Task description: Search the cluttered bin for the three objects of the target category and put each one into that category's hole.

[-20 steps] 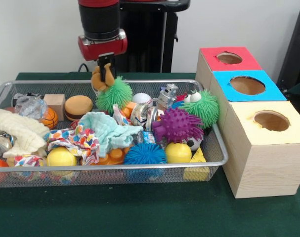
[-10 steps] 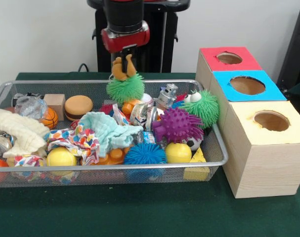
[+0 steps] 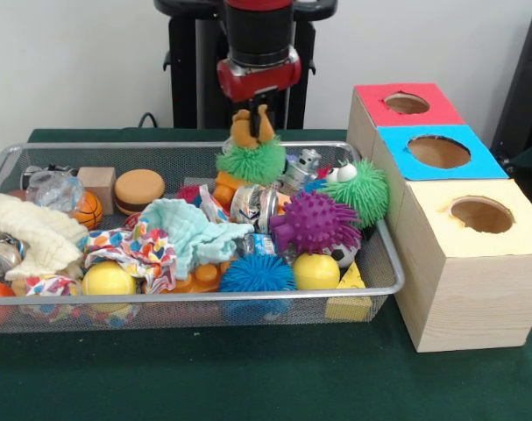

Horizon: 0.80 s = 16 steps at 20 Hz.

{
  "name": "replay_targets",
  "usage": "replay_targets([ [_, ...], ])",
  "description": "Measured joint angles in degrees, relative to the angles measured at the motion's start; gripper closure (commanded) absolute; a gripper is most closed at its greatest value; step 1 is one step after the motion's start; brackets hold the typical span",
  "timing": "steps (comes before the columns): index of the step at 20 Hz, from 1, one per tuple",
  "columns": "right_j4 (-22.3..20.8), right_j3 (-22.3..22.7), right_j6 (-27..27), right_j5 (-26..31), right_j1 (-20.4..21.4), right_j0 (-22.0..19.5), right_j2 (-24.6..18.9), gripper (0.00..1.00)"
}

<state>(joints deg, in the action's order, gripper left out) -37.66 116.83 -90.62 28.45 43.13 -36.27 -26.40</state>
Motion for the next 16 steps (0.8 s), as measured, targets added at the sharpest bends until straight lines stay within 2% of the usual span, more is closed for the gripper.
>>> replay_targets([
  [1,0.3,0.0,-0.5,-3.1,-0.8,2.5,2.0,1.0],
  [6,1.8,0.0,-2.6,-9.3,-2.3,7.9,6.4,1.0],
  [9,4.5,0.0,-5.6,-14.3,-3.7,13.1,10.3,1.0],
  [16,10.4,0.0,-10.6,-18.8,-4.5,22.0,17.6,1.0],
])
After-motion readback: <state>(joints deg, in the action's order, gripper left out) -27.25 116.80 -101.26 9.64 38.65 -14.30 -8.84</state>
